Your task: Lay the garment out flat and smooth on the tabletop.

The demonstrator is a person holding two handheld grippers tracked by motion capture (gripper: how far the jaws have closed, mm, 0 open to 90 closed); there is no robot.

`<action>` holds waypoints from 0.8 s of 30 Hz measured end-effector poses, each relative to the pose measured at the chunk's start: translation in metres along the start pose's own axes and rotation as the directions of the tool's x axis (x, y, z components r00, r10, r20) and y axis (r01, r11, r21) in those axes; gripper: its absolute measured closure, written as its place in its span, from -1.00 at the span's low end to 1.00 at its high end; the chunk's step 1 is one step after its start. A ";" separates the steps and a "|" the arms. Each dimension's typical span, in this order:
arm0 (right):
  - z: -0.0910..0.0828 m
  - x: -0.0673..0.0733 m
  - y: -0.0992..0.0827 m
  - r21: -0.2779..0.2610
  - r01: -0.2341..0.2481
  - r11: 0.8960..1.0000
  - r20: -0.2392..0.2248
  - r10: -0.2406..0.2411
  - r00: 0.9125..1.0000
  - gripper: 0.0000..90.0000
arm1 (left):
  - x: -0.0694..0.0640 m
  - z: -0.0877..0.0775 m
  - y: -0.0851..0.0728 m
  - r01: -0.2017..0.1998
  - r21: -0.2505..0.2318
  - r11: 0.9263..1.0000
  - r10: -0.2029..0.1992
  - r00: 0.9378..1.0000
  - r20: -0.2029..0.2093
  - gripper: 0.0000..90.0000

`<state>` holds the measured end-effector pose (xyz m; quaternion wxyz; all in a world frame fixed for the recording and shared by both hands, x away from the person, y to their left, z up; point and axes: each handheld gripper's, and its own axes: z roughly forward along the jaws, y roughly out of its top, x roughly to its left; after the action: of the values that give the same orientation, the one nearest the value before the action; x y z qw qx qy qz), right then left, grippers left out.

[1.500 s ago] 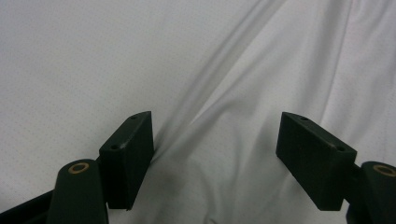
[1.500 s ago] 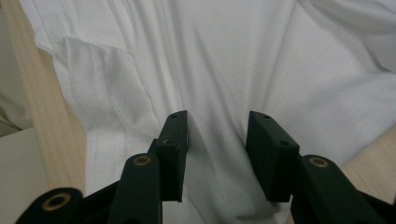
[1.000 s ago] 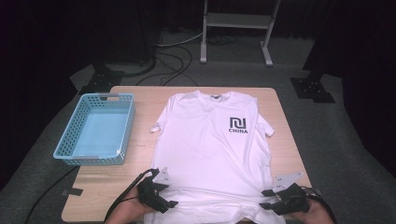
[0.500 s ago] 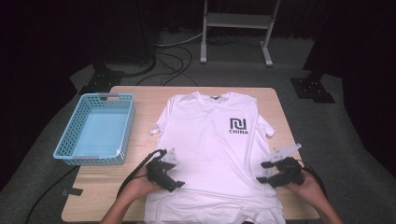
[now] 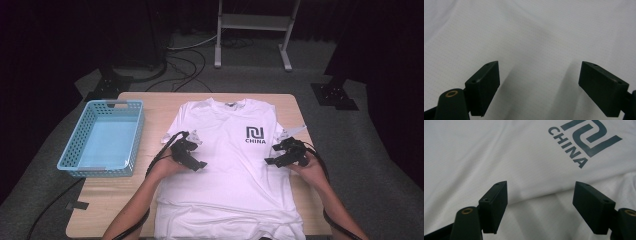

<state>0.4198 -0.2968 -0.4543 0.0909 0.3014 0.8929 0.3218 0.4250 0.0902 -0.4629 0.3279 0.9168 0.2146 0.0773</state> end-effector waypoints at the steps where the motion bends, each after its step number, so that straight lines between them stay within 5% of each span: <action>1: 0.002 -0.001 0.000 0.004 -0.002 1.000 -0.001 0.002 1.000 -0.39 | 0.001 0.001 0.000 -0.004 0.009 1.000 0.004 1.000 0.004 -0.64; 5: 0.012 0.001 -0.002 0.040 0.008 0.999 -0.017 -0.007 1.000 -0.38 | 0.000 0.002 -0.005 0.006 0.016 1.000 -0.006 1.000 0.011 -0.65; 11: 0.015 0.012 -0.005 0.019 0.046 0.999 -0.003 -0.046 0.999 -0.42 | -0.009 -0.005 -0.013 0.019 0.018 1.000 -0.019 1.000 0.003 -0.65; 24: 0.005 0.045 -0.022 0.009 0.082 0.997 -0.031 -0.082 0.996 -0.48 | -0.044 -0.024 -0.039 0.026 0.018 0.999 -0.026 1.000 -0.017 -0.71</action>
<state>0.3744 -0.2809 -0.4708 0.0887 0.2600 0.9075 0.3178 0.3658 0.1112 -0.4689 0.3186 0.9162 0.2299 0.0789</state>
